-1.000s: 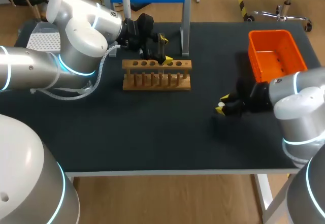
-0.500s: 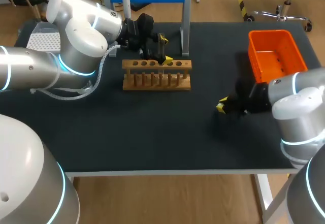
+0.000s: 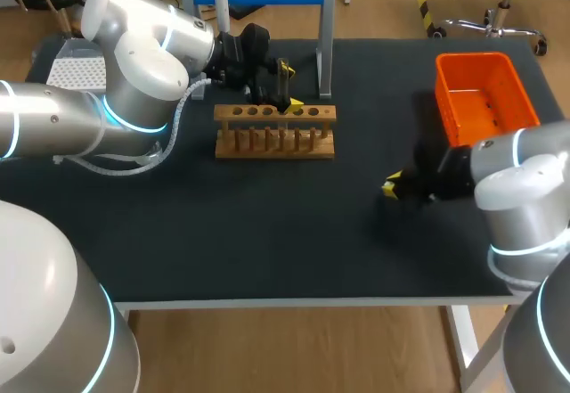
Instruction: Invert the test tube, pick up the pipette, mount the tip to pipette, aspirate from beaker and dispense into the tube, eject the tip, return the pipette, and cap with the stopper.
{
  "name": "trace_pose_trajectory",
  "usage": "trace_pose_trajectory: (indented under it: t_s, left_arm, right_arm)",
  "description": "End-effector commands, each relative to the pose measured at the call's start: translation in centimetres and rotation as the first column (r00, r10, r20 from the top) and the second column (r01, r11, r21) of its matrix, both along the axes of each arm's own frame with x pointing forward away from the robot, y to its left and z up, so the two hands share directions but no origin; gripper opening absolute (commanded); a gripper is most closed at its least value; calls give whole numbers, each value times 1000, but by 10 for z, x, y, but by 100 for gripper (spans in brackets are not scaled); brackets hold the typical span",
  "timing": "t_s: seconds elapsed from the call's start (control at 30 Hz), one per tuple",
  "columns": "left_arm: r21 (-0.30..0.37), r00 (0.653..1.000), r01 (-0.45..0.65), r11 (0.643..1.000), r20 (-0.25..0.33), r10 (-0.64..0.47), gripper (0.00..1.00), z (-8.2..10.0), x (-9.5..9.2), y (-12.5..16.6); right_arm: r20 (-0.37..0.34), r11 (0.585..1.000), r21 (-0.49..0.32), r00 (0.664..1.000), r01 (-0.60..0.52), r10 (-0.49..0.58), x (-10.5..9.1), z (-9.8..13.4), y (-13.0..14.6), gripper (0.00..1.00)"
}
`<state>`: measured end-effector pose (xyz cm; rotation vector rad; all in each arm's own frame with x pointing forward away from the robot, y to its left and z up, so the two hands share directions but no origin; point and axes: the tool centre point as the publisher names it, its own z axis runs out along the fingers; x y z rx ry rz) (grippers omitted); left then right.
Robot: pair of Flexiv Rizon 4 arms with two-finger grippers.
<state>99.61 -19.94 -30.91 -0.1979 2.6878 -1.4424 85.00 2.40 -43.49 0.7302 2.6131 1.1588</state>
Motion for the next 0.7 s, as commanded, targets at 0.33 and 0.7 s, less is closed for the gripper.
trace_pose_trajectory:
  t_s: [0.33,0.7]
  left_arm:
    - [3,1000,-1,1000,-1,1,100,0,0,0]
    - [3,1000,-1,1000,-1,1,100,0,0,0]
  right_arm:
    - [15,999,38,1000,12,-13,4,24,-8,0]
    - [67,994,111,998,-14,6,8,108,-16,0]
